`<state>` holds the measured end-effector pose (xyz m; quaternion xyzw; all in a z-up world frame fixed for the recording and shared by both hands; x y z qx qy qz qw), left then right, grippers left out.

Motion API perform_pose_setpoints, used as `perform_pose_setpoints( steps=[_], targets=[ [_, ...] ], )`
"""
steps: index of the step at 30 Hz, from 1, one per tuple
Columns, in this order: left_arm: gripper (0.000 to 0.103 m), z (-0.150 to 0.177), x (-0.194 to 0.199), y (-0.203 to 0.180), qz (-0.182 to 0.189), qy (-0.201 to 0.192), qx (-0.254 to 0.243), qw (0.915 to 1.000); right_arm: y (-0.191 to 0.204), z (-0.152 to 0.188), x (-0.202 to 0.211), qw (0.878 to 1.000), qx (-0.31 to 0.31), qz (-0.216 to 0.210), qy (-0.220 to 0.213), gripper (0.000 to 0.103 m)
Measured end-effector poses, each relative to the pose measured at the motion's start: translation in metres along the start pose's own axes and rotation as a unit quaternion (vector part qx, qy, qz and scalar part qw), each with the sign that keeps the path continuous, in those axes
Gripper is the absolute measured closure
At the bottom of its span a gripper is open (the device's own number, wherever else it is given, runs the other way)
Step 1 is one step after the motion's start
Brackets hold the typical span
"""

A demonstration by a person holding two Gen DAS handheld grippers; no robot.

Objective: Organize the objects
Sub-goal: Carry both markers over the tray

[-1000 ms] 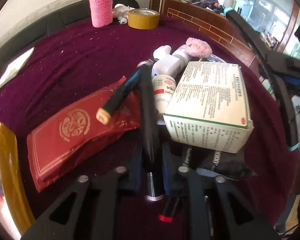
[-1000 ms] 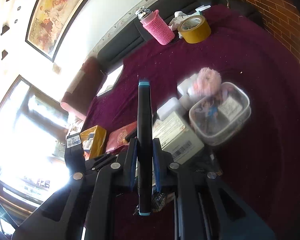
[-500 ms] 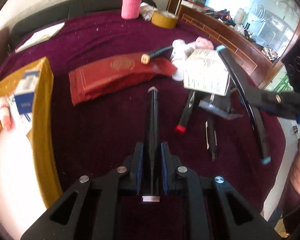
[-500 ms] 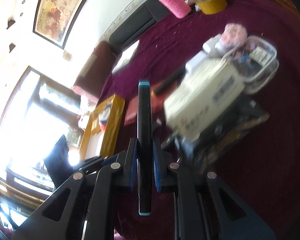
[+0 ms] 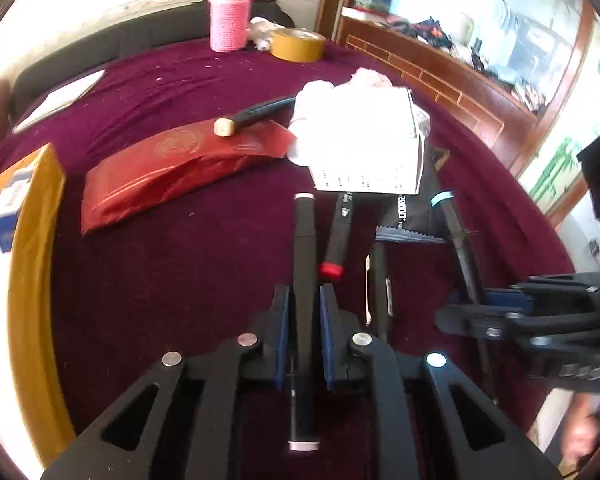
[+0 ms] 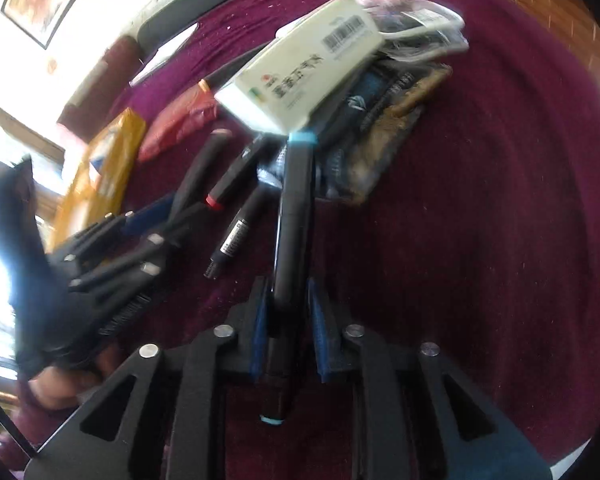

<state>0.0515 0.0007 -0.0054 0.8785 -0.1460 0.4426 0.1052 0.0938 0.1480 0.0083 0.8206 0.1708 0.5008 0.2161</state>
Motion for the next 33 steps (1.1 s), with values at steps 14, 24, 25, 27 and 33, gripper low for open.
perform_pose_setpoints(
  steps=[14, 24, 25, 27, 33],
  targets=[
    [0.091, 0.014, 0.129, 0.126, 0.034, -0.100, 0.144, 0.9840, 0.065, -0.014, 0.026, 0.984, 0.042, -0.169, -0.028, 0.089],
    [0.091, 0.040, 0.083, 0.249, -0.058, -0.008, 0.237, 0.9698, 0.192, -0.048, -0.079, 0.959, 0.082, -0.256, 0.085, 0.089],
    [0.091, 0.042, 0.077, 0.258, -0.067, -0.001, 0.241, 0.9681, 0.200, -0.049, -0.091, 0.959, 0.081, -0.253, 0.096, 0.089],
    [0.091, 0.048, 0.067, 0.277, -0.085, 0.018, 0.255, 0.9631, 0.213, -0.046, -0.114, 0.960, 0.086, -0.241, 0.116, 0.089],
    [0.091, 0.063, 0.032, 0.324, -0.107, 0.065, 0.306, 0.9439, 0.246, -0.055, -0.178, 0.962, 0.091, -0.204, 0.159, 0.089]
  ],
)
Point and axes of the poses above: each gripper's, at about its wrist camera, not at the fingertips, and x roughly against the way its jaws point, y to its left, z to its underside, the point moved 2 cm from there along -x, roughly the way its jaws point, and after that the axes turned 14 degrees about -z, right-handed, at the moved point
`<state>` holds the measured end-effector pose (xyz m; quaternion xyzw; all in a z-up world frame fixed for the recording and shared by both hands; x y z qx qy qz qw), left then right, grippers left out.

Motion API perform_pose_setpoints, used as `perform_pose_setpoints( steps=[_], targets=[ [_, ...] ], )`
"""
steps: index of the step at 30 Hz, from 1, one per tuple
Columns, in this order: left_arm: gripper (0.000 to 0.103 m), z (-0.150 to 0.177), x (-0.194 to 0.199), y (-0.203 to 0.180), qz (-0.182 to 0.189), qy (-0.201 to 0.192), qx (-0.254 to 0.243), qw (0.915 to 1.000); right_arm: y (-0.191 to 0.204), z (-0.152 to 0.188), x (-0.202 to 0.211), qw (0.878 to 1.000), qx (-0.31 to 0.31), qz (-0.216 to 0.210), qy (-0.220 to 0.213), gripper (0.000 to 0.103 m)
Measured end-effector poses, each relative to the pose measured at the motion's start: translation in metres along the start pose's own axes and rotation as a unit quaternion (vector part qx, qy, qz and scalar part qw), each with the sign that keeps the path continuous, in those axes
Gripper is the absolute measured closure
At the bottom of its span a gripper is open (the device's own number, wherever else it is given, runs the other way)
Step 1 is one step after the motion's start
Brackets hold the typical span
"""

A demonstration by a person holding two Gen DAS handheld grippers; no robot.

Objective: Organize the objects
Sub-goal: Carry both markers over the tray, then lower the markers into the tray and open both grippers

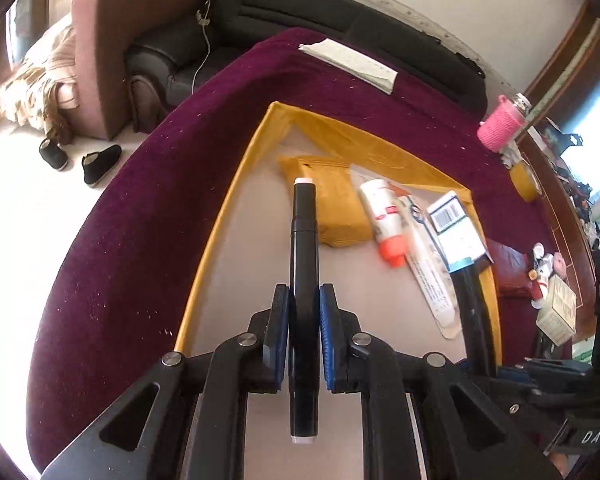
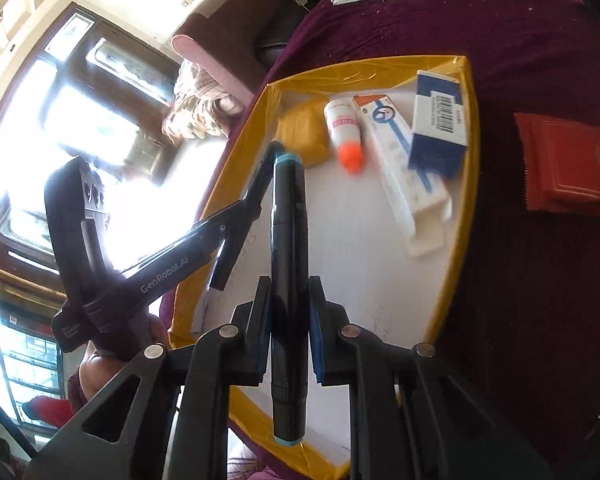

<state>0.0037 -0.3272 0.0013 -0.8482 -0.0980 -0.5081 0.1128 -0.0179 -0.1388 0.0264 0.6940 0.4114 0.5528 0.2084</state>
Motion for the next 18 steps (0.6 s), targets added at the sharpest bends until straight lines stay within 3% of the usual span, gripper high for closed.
perform_pose_setpoints(
  steps=[2, 7, 11, 16, 18],
  targets=[
    [0.091, -0.006, -0.012, 0.003, 0.011, 0.019, 0.008, 0.9997, -0.002, -0.008, -0.018, 1.000, -0.009, 0.007, 0.017, 0.089],
    [0.091, -0.024, -0.021, -0.001, -0.005, 0.016, 0.008, 0.9998, -0.015, -0.034, -0.051, 0.998, -0.034, 0.035, 0.034, 0.088],
    [0.088, -0.024, -0.015, 0.006, 0.030, 0.013, 0.027, 0.9991, -0.022, -0.047, -0.062, 0.997, -0.049, 0.052, 0.027, 0.088],
    [0.071, -0.020, 0.003, 0.014, 0.057, 0.001, 0.041, 0.9975, -0.020, -0.056, -0.062, 0.997, -0.043, 0.069, 0.007, 0.082],
    [0.045, -0.016, 0.014, 0.015, 0.038, -0.020, 0.036, 0.9984, -0.015, -0.056, -0.054, 0.996, -0.030, 0.080, -0.007, 0.079]
  ],
)
Point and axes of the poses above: each gripper's, at about its wrist camera, not at the fingertips, and x roughly against the way its jaws point, y to its left, z to its underside, the point moved 2 cm from there along -x, roughly the way its jaws point, and after that the axes turned 14 degrees about -z, right-handed, at the moved point
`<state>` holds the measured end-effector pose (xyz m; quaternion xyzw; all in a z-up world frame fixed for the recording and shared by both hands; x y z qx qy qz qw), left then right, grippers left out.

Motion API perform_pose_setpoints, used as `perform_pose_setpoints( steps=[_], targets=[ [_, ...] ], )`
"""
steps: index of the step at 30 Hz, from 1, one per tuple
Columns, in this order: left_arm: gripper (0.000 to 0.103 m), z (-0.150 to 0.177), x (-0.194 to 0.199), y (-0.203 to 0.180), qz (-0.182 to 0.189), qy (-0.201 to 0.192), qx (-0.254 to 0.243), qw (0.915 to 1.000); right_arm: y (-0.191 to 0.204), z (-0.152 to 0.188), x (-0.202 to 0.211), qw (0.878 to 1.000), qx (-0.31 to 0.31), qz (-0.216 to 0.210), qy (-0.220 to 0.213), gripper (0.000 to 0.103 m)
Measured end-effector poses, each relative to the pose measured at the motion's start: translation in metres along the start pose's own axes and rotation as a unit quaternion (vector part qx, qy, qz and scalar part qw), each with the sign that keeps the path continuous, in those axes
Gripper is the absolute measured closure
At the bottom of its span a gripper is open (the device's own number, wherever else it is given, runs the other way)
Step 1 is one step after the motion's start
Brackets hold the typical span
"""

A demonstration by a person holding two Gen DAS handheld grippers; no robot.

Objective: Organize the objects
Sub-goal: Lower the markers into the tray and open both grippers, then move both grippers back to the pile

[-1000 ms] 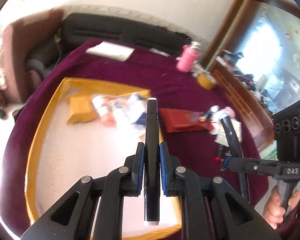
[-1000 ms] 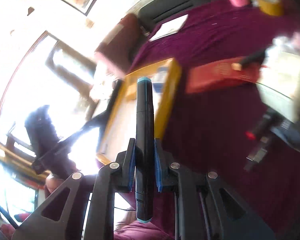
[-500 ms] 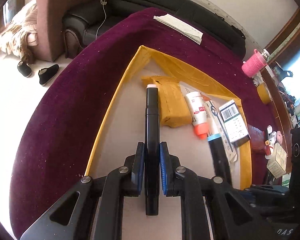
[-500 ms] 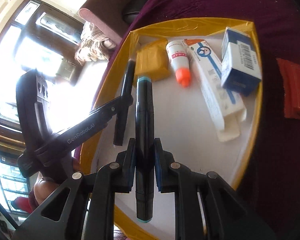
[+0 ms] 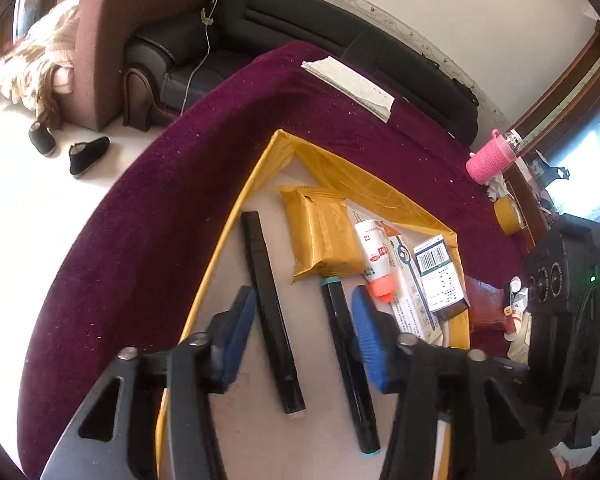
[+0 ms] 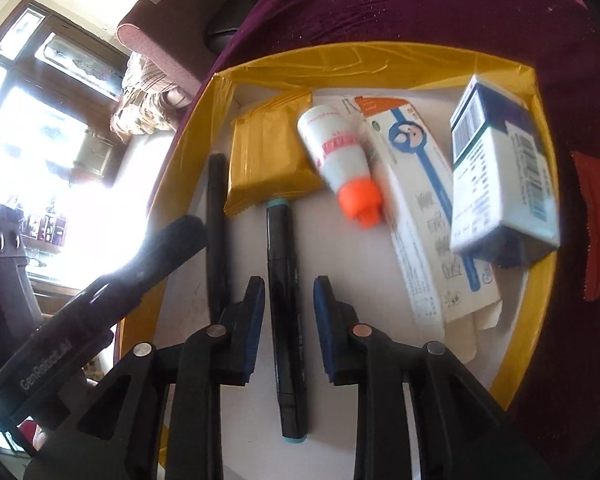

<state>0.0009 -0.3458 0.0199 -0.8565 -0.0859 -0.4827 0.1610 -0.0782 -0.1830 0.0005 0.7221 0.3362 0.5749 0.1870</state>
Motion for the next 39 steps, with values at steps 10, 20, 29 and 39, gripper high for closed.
perform_pose_setpoints(
  steps=[10, 20, 29, 39],
  targets=[
    [0.043, 0.039, 0.067, -0.020, 0.000, -0.084, 0.010, 0.9964, 0.014, 0.059, 0.133, 0.984, 0.079, 0.007, -0.159, 0.044],
    [0.042, 0.088, 0.080, -0.117, 0.045, -0.103, -0.033, 0.9932, -0.020, 0.090, 0.185, 0.964, 0.061, 0.020, -0.257, 0.041],
    [0.042, 0.067, 0.041, -0.119, 0.091, 0.007, 0.001, 0.9958, -0.066, 0.123, 0.244, 0.948, 0.025, 0.035, -0.316, 0.039],
    [0.042, 0.055, -0.015, -0.066, 0.077, 0.067, 0.087, 0.9910, -0.078, 0.122, 0.245, 0.950, 0.016, 0.029, -0.310, 0.039]
  ],
)
Point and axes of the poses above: each gripper's, at about its wrist camera, not at the fingertips, and x roughly against the way its jaws point, y to its left, z to its underside, the point moved 2 cm from there along -x, roughly the way its jaws point, and after that the axes turned 14 degrees about -z, right-handed, at the moved point
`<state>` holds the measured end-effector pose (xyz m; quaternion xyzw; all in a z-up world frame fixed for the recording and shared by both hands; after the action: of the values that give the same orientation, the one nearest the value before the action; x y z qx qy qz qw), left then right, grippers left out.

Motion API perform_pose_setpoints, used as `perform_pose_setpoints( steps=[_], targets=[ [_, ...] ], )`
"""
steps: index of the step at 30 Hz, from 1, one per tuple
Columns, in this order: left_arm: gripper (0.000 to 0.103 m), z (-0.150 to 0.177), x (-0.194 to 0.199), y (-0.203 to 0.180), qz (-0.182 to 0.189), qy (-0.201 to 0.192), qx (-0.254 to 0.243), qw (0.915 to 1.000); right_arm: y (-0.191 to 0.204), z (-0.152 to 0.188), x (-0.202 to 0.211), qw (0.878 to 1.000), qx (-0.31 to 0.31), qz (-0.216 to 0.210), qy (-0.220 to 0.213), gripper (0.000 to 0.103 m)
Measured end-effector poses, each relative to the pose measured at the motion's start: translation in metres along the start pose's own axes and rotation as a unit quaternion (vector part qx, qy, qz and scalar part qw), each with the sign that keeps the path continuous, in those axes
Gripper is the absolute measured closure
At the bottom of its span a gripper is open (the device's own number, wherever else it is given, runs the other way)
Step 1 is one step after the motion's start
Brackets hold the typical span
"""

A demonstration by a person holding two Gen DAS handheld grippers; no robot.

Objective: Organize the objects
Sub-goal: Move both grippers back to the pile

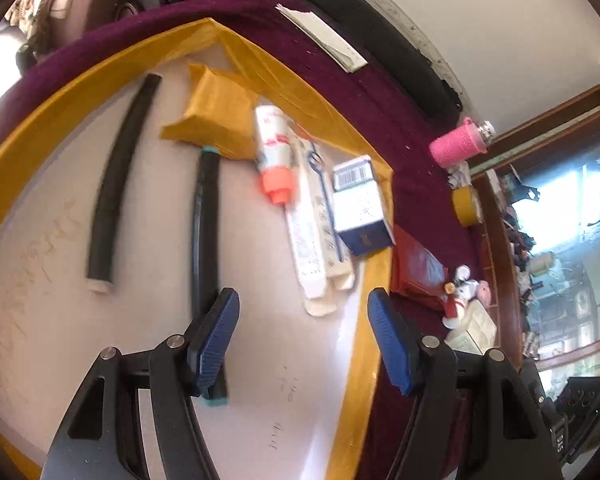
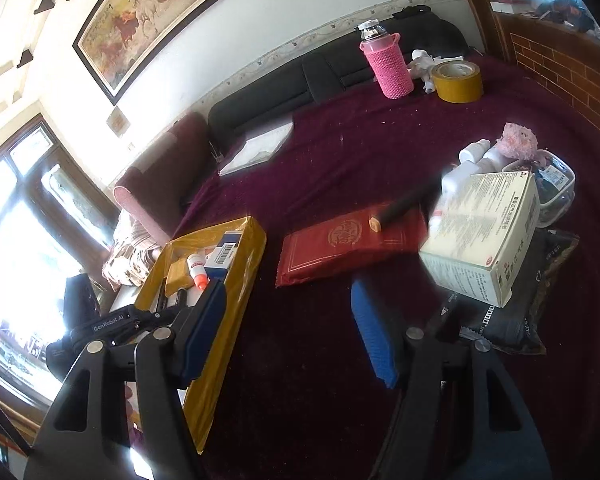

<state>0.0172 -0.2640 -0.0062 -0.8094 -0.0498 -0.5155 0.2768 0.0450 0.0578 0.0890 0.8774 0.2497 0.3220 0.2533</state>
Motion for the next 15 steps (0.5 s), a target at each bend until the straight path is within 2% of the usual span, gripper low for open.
perform_pose_setpoints(
  steps=[3, 6, 10, 15],
  targets=[
    [0.042, -0.005, 0.015, 0.001, -0.007, -0.029, -0.013, 0.9995, -0.009, -0.003, 0.001, 1.000, -0.007, 0.007, 0.000, 0.039],
    [0.042, 0.012, 0.039, -0.024, -0.004, -0.060, -0.083, 0.9947, -0.026, -0.010, 0.019, 0.999, -0.020, 0.028, -0.019, 0.039],
    [0.042, 0.047, 0.054, -0.081, -0.004, -0.081, -0.197, 0.9770, -0.058, -0.022, 0.053, 0.995, -0.051, 0.068, -0.052, 0.039],
    [0.042, 0.082, 0.043, -0.150, 0.006, -0.068, -0.303, 0.9505, -0.100, -0.019, 0.082, 0.988, -0.083, 0.115, -0.066, 0.039]
  ],
)
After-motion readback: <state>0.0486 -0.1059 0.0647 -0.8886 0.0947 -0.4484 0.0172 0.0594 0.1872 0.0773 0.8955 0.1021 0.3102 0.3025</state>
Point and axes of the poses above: each gripper's, at about its wrist camera, not at the fingertips, and x roughly against the way its jaws point, y to its left, z to its underside, the point moved 2 cm from there along -x, roughly the way its jaws point, and after that the axes turned 14 degrees about -z, right-handed, at the moved point
